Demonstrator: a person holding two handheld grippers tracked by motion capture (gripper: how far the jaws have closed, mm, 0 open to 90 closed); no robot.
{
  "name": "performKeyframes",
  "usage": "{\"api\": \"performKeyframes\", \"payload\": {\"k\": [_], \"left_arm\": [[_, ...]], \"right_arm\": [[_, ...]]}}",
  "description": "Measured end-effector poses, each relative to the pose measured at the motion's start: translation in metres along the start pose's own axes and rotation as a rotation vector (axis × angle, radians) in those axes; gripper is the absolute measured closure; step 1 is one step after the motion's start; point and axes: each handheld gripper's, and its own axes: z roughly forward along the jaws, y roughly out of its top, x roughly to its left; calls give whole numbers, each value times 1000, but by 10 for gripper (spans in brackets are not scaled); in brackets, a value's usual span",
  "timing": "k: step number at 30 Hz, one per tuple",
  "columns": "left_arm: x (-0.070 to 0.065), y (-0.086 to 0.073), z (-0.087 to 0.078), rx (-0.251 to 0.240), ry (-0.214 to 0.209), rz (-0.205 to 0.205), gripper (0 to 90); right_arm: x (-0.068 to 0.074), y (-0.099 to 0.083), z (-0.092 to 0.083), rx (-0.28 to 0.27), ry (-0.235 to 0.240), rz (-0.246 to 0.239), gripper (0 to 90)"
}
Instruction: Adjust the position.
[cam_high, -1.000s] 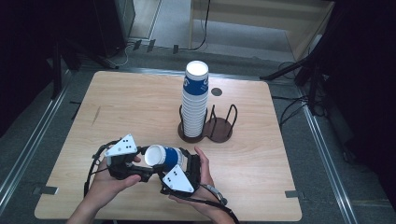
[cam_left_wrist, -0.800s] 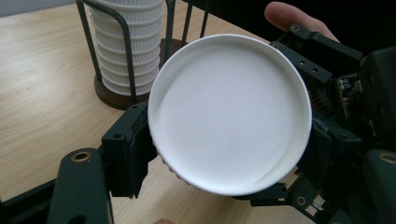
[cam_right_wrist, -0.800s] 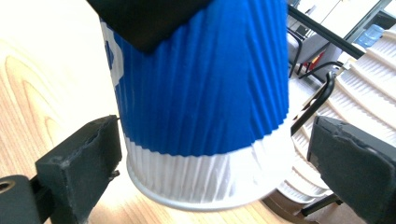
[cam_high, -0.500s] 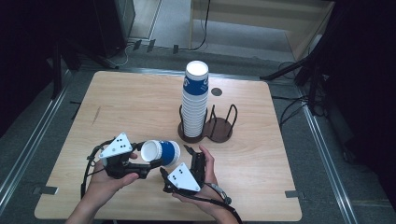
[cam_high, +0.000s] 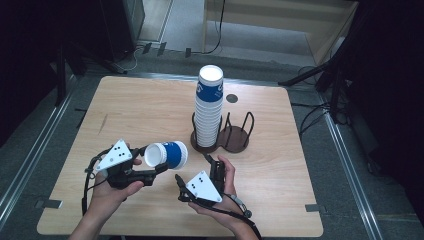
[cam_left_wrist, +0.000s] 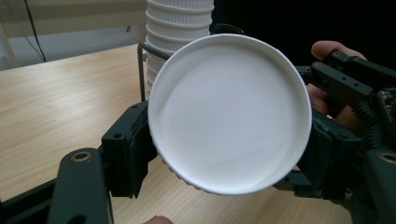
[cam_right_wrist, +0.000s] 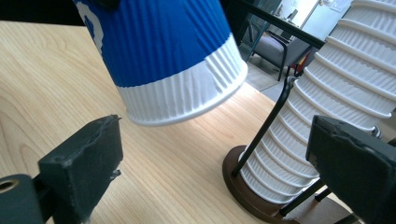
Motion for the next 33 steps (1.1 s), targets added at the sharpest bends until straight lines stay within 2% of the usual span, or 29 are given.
{"api": "performKeyframes", "payload": {"k": [2, 12, 13, 16, 17, 20, 21, 22, 27, 29, 32, 33], "left_arm": [[1, -1, 0, -3, 0, -3, 277], [3, 0, -4, -48, 12, -12, 278], [4, 0, -4, -68, 17, -17, 277], [5, -1, -5, -80, 17, -24, 278], [6, -1, -5, -94, 17, -29, 278], [6, -2, -5, -108, 33, -17, 277], [7, -2, -4, -135, 31, -20, 277], [7, -2, -4, -135, 31, -20, 277], [12, -6, -3, -203, 32, -36, 278], [12, -7, -3, -216, 34, -36, 277], [12, -8, -3, -232, 42, -36, 278], [12, -8, -3, -238, 45, -36, 277]], "right_arm": [[0, 1, -1, -8, -16, 3, 52], [-3, 3, -3, -33, -26, 32, 56], [-4, 4, -4, -38, -27, 44, 55], [-5, 4, -4, -41, -32, 44, 60], [-6, 4, -4, -41, -34, 62, 68], [-7, 5, -4, -39, -50, 72, 95], [-9, 5, -4, -41, -54, 83, 99], [-9, 5, -4, -41, -54, 83, 99], [-11, 7, -6, -45, -68, 107, 124], [-11, 7, -6, -47, -72, 113, 127], [-13, 8, -6, -47, -72, 139, 129], [-13, 9, -6, -50, -70, 161, 130]]}}
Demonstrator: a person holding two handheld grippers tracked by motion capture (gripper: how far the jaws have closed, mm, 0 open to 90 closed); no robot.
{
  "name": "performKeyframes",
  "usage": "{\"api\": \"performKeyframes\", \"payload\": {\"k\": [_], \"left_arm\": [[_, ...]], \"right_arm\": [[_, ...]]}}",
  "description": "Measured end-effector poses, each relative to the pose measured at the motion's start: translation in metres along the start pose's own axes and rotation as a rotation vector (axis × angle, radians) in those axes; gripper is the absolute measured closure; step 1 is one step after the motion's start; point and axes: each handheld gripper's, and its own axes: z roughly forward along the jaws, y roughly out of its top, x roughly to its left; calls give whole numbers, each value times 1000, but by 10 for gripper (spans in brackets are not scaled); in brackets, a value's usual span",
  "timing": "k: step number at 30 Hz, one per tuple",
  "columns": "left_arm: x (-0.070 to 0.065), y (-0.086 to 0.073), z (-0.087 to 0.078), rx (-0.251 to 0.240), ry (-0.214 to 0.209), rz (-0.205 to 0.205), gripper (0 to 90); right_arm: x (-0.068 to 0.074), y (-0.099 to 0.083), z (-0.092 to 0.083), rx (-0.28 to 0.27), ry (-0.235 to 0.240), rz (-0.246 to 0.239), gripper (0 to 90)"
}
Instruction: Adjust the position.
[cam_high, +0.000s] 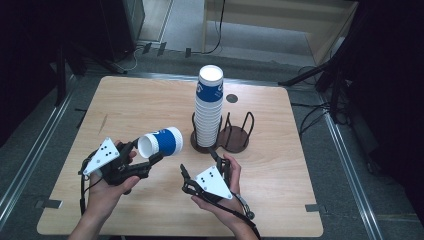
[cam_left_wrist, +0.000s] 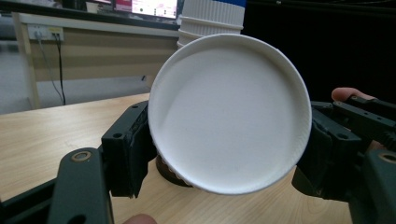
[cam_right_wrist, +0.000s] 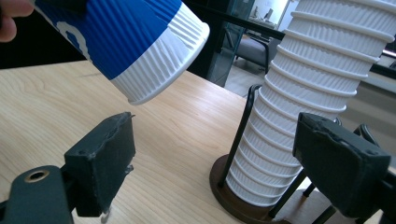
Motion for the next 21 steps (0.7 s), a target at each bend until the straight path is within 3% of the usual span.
{"api": "performKeyframes", "payload": {"k": [2, 11, 17, 21], "left_arm": [[1, 0, 0, -16, 7, 6, 278], [1, -2, -1, -49, 12, 8, 278], [0, -2, -1, -77, 7, -7, 278], [1, -3, -1, -89, 8, -6, 278]], "right_arm": [[0, 1, 0, -2, -1, 12, 133], [-4, 10, -1, 18, -1, 182, 171], [-2, 21, -2, 49, 8, 265, 32], [-5, 28, -3, 42, 10, 359, 27]]}}
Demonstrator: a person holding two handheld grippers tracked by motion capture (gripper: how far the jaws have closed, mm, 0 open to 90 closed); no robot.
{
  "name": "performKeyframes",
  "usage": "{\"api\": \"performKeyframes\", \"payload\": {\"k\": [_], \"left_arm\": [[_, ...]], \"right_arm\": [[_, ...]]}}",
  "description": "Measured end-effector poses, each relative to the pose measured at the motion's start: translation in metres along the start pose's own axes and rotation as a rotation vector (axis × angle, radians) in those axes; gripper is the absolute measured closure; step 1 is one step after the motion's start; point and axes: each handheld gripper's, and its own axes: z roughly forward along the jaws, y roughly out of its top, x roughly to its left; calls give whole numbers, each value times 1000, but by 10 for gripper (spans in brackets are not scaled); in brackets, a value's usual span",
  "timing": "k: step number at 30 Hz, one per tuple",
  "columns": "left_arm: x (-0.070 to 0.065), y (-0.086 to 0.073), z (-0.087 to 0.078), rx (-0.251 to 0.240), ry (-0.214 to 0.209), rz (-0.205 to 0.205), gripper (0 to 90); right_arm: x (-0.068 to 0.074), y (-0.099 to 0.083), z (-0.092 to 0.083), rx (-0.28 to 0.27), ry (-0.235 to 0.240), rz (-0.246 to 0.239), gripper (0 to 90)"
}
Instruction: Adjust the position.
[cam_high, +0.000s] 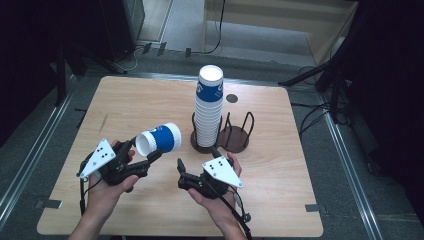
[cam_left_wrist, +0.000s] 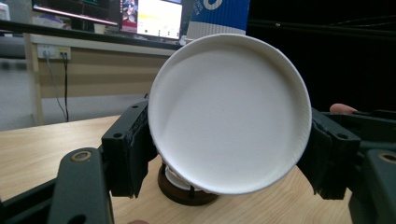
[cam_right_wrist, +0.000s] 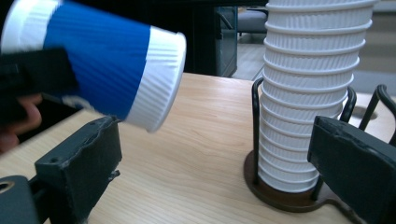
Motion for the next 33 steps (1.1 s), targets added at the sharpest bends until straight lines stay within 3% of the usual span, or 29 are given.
{"api": "performKeyframes", "payload": {"k": [4, 13, 20, 28, 33], "left_arm": [[0, -2, 1, -6, -1, -1, 278], [-1, -4, 3, -14, -2, 3, 278], [-3, -6, 4, -31, -5, 17, 278], [-5, -10, 6, -55, -17, 16, 279], [-5, -14, 7, -76, -23, 11, 278]], "right_arm": [[-3, 4, -1, -8, 16, 121, 22], [3, 7, -1, -13, 43, 268, 0], [6, 6, 0, -3, 58, 422, 0], [8, 8, -2, -11, 96, 645, 4], [12, 8, -3, -9, 123, 741, 4]]}}
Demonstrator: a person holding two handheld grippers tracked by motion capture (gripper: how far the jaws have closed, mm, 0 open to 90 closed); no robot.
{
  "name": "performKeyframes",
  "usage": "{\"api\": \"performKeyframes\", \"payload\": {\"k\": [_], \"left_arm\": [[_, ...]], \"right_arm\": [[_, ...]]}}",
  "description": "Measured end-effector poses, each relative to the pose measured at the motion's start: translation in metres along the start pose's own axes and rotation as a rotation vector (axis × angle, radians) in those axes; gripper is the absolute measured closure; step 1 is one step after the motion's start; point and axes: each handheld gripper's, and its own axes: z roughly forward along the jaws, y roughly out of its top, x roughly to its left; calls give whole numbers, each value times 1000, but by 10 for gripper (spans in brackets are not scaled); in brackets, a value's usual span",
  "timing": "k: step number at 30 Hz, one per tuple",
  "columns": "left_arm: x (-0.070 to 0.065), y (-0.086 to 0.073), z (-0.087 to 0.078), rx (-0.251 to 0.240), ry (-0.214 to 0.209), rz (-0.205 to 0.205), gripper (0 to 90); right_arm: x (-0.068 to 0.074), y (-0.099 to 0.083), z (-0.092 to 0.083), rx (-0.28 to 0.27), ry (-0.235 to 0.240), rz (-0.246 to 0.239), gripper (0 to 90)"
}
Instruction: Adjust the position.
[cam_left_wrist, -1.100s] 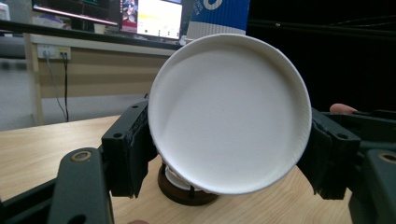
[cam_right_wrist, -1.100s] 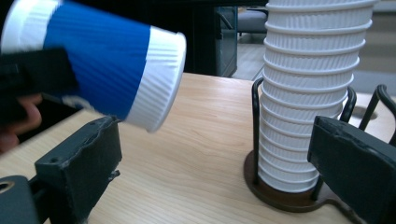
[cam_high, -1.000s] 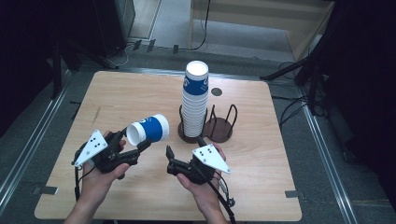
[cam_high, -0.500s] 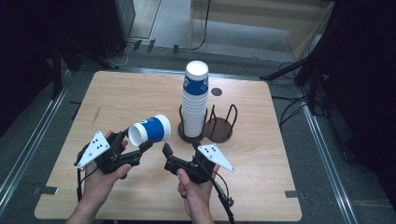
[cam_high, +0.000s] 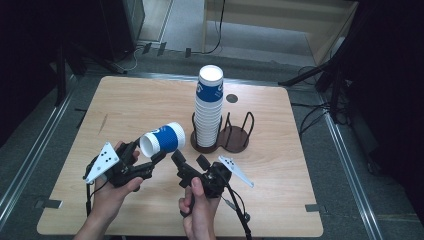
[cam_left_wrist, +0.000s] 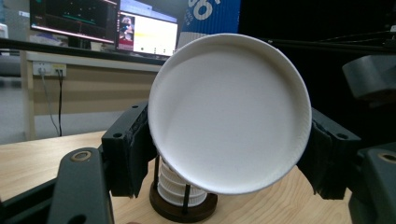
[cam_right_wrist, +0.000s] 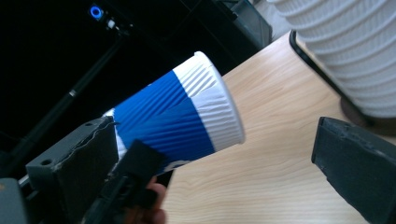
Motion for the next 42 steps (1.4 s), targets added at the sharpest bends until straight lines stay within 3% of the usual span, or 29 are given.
{"api": "performKeyframes", "payload": {"k": [7, 15, 22, 31, 42], "left_arm": [[-3, -3, 2, -17, -1, 15, 278], [-6, -5, 3, -29, -9, 36, 279], [-9, -6, 4, -30, -16, 45, 278], [-12, -8, 6, -20, -29, 53, 278], [-16, -10, 8, -13, -41, 61, 278]], "right_arm": [[-3, -3, 4, 25, 45, 221, 4], [-3, -4, 7, 23, 71, 356, 5], [-4, -6, 15, 62, 127, 532, 5], [-9, -5, 25, 75, 126, 645, 6], [-20, -5, 39, 75, 105, 725, 20]]}}
